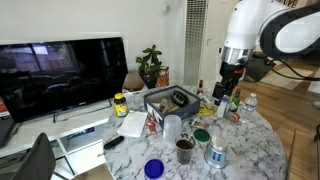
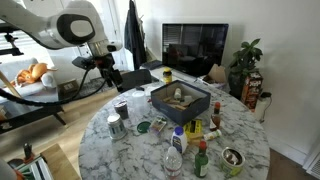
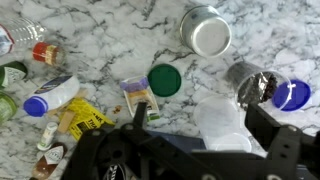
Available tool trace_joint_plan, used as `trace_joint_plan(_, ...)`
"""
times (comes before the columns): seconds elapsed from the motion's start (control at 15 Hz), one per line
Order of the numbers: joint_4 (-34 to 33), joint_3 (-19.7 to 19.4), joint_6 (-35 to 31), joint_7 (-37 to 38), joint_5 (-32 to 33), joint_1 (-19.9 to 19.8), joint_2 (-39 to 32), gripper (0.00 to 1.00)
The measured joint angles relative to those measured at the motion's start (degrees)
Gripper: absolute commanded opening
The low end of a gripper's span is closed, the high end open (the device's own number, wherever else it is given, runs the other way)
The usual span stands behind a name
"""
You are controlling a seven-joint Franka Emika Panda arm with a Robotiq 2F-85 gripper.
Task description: Put the clear cup over the silver cup, then place them upright
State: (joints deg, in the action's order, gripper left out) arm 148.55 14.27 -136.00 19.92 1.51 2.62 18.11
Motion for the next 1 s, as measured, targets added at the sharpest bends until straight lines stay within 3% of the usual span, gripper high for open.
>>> trace_joint_plan(0.6, -22.6, -1.2, -4.8, 4.0, 2.2, 4.0, -29.4, 1.0)
trace_joint_plan(1.0, -34.5, -4.6, -4.8, 2.7, 2.4, 7.1, -42.0, 1.0)
